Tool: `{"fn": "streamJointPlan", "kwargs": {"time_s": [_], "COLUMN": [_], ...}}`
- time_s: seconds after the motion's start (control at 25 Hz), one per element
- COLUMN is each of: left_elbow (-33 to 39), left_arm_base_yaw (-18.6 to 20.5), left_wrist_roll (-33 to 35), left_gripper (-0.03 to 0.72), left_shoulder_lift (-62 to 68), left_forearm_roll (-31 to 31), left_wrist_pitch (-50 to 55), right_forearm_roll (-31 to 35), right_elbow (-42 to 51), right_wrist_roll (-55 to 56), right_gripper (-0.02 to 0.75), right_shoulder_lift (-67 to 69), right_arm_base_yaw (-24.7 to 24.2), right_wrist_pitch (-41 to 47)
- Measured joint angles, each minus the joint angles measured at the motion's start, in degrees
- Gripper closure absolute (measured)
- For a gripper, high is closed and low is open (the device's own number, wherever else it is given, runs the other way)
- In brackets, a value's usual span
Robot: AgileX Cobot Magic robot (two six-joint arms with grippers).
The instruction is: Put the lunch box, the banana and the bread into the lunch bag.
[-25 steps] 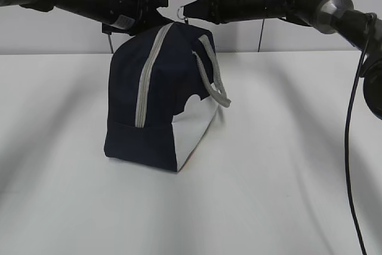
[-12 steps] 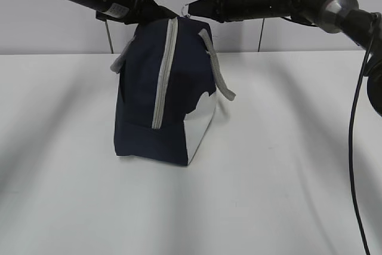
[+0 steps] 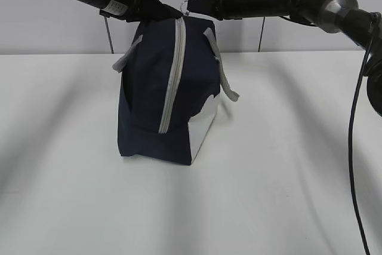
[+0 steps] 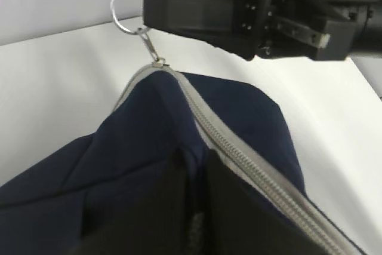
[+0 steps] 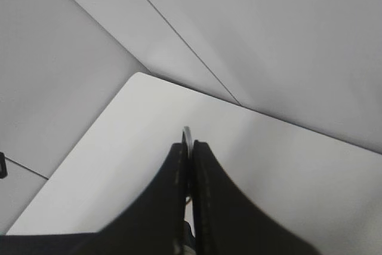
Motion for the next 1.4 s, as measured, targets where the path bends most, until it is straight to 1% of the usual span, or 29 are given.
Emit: {"fn": "streamJointPlan", "kwargs": {"time_s": [0.2, 0.32, 0.48, 0.84, 1.0, 1.2, 1.4], "left_elbow": [0.0, 0.0, 0.0, 0.1, 0.1, 0.3, 0.5], "left_arm_base_yaw": [0.0, 0.0, 0.1, -0.5, -1.2, -1.2, -1.2], "left_wrist_roll": [3.7, 5.4, 7.7, 8.4, 8.4, 8.4, 8.4], "left_gripper": [0.665, 0.665, 0.665, 0.666, 0.666, 0.666, 0.666], "left_shoulder_lift": [-0.1, -0.4, -1.2, -1.7, -1.7, -1.7, -1.7], "left_forearm_roll": [-3.9, -4.3, -4.3, -4.8, -4.1, -3.5, -2.3], "left_wrist_pitch": [0.7, 1.5, 3.4, 3.9, 3.2, 2.7, 2.5], "right_forearm_roll": [3.7, 5.6, 6.1, 7.0, 6.8, 7.1, 5.7], "right_elbow": [0.0, 0.0, 0.0, -0.1, -0.2, -0.5, -0.7], "right_wrist_roll": [-0.7, -2.1, -2.4, -2.4, -2.4, -2.4, -1.8], "right_gripper": [0.754, 0.754, 0.754, 0.754, 0.754, 0.754, 0.754], "right_shoulder_lift": [0.0, 0.0, 0.1, 1.4, 2.3, 3.6, 3.8], "right_arm_base_yaw": [0.0, 0.0, 0.0, 0.0, 0.0, 0.2, 0.2], "right_wrist_pitch": [0.1, -0.3, -1.7, -2.7, -3.2, -3.2, -3.2]}}
